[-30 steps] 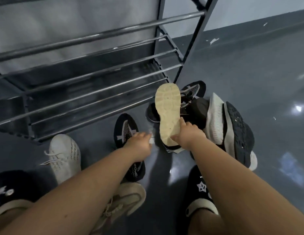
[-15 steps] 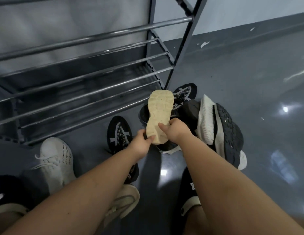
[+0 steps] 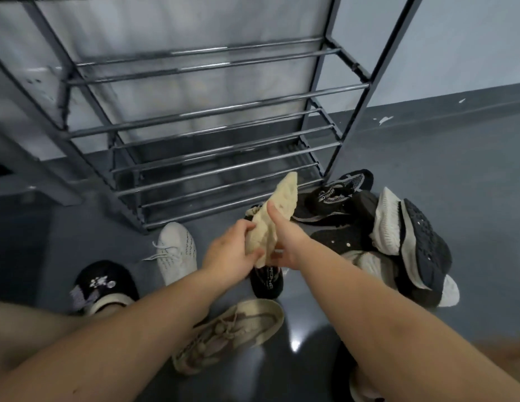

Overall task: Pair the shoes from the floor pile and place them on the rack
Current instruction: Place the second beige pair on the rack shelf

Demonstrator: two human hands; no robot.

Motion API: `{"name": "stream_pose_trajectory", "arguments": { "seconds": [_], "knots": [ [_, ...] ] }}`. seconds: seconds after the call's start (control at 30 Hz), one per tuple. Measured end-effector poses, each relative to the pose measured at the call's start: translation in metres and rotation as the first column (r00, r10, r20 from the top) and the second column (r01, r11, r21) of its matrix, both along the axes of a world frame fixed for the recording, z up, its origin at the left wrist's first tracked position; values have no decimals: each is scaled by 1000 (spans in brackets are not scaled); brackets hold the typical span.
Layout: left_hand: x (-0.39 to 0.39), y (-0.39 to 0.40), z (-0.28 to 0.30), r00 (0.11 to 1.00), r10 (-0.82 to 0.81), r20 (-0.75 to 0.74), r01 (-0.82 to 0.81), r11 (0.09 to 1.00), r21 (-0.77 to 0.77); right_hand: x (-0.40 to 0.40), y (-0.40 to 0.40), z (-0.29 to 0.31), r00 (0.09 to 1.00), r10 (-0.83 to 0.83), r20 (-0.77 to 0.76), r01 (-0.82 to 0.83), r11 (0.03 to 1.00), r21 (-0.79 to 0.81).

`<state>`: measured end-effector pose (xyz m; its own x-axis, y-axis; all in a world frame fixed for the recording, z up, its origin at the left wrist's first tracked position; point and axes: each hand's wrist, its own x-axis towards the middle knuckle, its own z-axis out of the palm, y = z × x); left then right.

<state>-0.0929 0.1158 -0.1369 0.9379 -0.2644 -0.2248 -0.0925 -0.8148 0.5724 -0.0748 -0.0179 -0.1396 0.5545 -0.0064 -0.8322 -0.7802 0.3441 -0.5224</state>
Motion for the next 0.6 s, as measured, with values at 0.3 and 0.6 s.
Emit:
{"name": "stream_pose_trajectory", "arguments": {
  "seconds": [0.3, 0.6],
  "knots": [
    [-6, 34, 41, 993, -70, 98, 77, 995, -70, -31, 36, 20, 996, 2, 88, -10, 995, 99],
    [-8, 26, 17, 551, -85, -830, -622, 622, -476, -51, 9, 39, 971, 208, 120, -220, 971, 93]
  ]
}}
